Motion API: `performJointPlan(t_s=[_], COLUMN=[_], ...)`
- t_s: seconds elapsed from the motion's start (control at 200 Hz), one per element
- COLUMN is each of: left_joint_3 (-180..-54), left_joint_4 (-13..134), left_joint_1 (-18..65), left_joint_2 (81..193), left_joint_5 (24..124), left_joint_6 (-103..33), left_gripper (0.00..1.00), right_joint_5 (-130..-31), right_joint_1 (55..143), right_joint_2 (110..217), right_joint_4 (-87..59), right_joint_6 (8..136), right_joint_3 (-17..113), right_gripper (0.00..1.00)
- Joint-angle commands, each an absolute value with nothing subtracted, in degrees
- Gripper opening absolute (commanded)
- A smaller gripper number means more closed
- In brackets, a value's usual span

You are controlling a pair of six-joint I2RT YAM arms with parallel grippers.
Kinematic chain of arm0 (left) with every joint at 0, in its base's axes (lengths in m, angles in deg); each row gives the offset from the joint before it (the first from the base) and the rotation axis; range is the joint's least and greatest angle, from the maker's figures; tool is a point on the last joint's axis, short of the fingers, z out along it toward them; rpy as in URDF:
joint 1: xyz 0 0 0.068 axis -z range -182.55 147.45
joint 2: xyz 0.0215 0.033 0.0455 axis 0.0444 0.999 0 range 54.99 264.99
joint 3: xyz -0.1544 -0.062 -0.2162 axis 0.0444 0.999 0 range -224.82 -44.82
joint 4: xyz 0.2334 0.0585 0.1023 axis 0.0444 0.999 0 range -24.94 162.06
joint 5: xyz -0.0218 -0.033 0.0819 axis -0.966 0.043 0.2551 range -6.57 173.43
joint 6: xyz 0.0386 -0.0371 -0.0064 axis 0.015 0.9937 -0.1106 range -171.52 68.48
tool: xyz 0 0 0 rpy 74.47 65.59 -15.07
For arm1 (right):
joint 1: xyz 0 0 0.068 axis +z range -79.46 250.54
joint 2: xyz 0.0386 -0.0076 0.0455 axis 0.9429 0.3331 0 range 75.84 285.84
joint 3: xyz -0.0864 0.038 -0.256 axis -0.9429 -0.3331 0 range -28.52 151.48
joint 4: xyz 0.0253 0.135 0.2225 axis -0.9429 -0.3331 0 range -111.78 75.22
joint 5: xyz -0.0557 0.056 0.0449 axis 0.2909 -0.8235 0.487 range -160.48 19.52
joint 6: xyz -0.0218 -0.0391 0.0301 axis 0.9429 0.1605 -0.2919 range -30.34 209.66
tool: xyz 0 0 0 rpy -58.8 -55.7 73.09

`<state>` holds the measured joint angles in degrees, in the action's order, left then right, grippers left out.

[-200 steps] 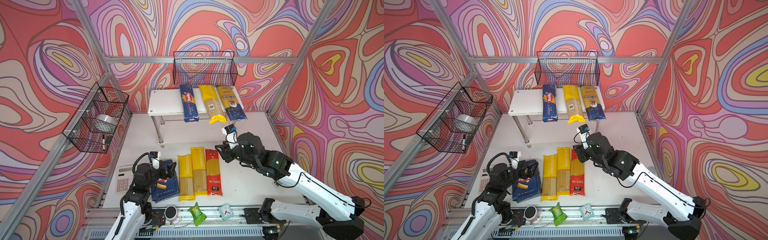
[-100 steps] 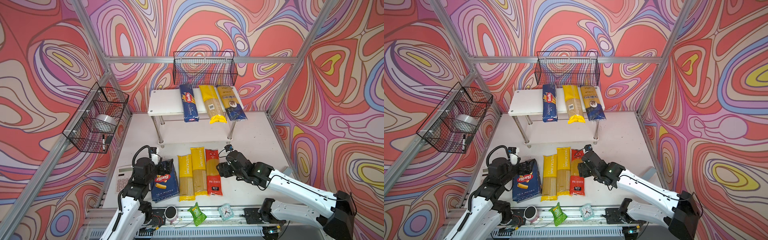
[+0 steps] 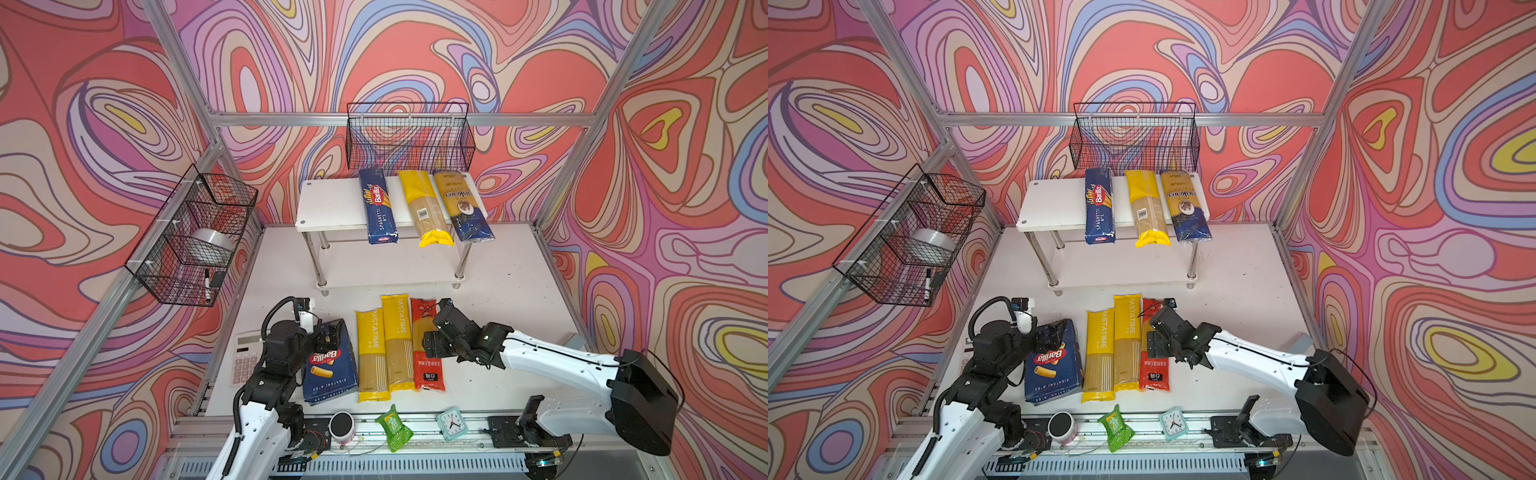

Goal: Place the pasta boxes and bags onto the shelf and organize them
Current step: 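Lower the right gripper over the red spaghetti bag while the left shifts the blue box, then close the right gripper on the red bag's end farthest from the robot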

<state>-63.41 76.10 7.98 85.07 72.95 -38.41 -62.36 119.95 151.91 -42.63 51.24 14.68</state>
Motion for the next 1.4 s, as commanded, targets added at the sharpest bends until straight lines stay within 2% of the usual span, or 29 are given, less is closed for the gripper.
performJointPlan(t_s=[0.0,0.3,0.766,0.896,1.077,1.392], left_joint_3=[-63.66,-63.10,-63.36,-63.23,-63.22,-63.31], left_joint_4=[75.63,76.19,75.95,75.95,76.01,75.95], left_joint_1=[8.26,8.26,8.22,8.26,8.24,8.25], left_joint_2=[85.57,83.36,84.25,84.17,84.17,84.25], left_joint_5=[71.06,71.54,71.26,71.21,71.23,71.27], left_joint_6=[-39.02,-38.85,-38.86,-38.92,-38.92,-38.95], left_gripper=[1.00,1.00,1.00,1.00,1.00,1.00], right_joint_5=[-63.67,-63.61,-63.09,-61.20,-67.83,-72.24], right_joint_1=[119.78,119.80,119.77,119.34,114.30,114.37], right_joint_2=[154.42,162.44,164.98,166.18,163.45,156.94], right_joint_4=[-41.56,-41.38,-41.06,-44.84,-44.29,-39.92], right_joint_6=[52.08,53.43,53.63,52.32,52.09,60.43], right_joint_3=[16.66,20.69,18.42,18.67,15.31,15.48], right_gripper=[0.95,0.96,0.97,0.98,0.98,0.98])
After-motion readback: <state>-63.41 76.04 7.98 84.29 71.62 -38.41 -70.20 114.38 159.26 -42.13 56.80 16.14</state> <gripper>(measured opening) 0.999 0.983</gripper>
